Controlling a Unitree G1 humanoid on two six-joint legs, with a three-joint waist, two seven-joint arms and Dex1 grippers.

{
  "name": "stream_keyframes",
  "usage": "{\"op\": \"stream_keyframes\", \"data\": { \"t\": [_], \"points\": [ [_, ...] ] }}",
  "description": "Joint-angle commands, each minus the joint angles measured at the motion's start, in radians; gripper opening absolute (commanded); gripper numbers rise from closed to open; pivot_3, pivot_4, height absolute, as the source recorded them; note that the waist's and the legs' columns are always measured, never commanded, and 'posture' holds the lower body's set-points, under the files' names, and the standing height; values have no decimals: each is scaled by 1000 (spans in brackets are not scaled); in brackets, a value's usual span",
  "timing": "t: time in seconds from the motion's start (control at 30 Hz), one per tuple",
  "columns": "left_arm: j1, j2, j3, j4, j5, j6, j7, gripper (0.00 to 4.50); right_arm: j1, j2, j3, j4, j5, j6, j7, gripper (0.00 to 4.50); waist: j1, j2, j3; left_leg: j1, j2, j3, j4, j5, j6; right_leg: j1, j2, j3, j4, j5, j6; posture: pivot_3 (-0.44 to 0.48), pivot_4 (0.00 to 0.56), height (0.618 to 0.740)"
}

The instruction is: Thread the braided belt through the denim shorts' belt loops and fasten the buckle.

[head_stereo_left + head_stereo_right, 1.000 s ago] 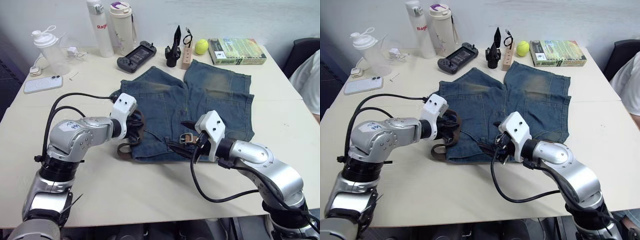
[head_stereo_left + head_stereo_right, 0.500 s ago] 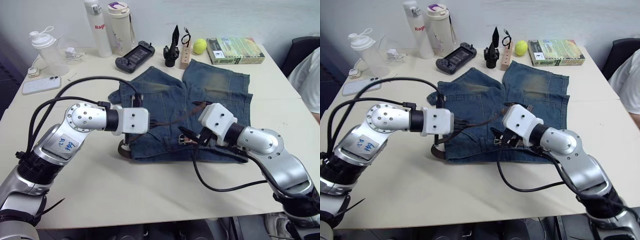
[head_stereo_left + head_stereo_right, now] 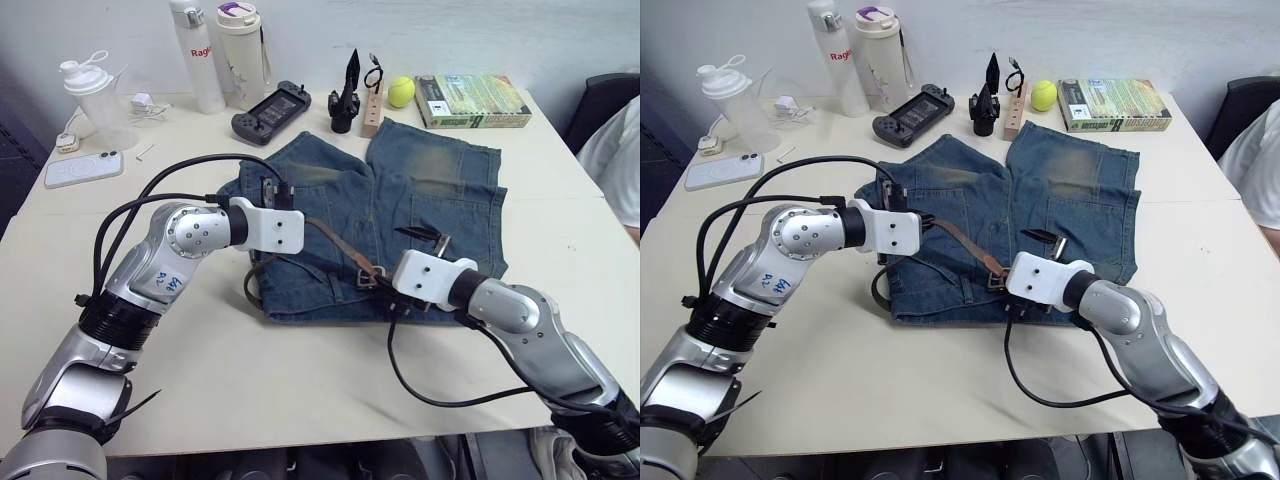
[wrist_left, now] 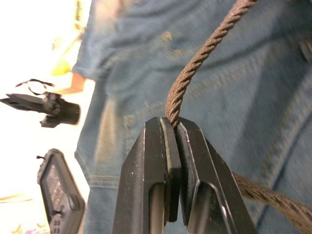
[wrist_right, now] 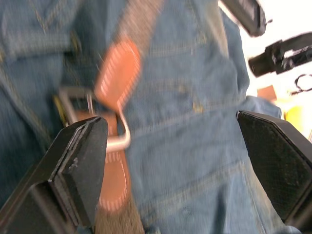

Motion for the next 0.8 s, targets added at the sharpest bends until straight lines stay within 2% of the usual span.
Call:
{"op": "stream_keyframes", "data": {
  "t": [0.03, 0.17, 0.37, 0.47, 0.73, 0.8],
  "points": [
    [15, -2, 38, -57, 6, 14, -2, 66, -9, 50, 22, -67, -8, 47, 9, 4500, 0, 0, 0, 0, 0, 0, 0, 0, 0, 0, 0, 0, 0, 0, 0, 0, 150, 724],
    [19, -13, 51, -68, 9, 8, 3, 66, -46, 114, 35, -43, -44, 96, -20, 4500, 2, 0, 0, 0, 0, -1, 1, 0, 0, 0, 0, -1, 0, 0, 0, 0, 150, 724],
    [18, -16, 55, -76, 16, 17, -6, 66, -64, 132, 18, -21, -79, 119, -36, 4500, 0, 0, 0, 0, -1, -1, 1, 0, 0, 1, 0, -1, 0, 0, 0, 0, 150, 724],
    [19, -21, 54, -75, 24, 17, -4, 0, -64, 139, 20, -25, -81, 123, -34, 3743, 0, 0, 0, 0, 0, -1, 1, 0, 0, 0, 0, -1, 0, 0, 0, 0, 150, 724],
    [24, -30, 61, -81, 43, 10, -2, 0, -75, 170, 23, -17, -87, 148, -42, 138, 0, 0, 0, 0, 0, -1, 0, 0, 0, 0, 0, -1, 0, 0, 0, 0, 150, 724],
    [26, -29, 64, -77, 48, -4, 3, 0, -80, 172, 21, -10, -92, 149, -44, 42, 0, 0, 0, 0, 0, -1, 1, 0, 0, 0, 0, -1, 0, 0, 0, 0, 150, 724]
  ]
}}
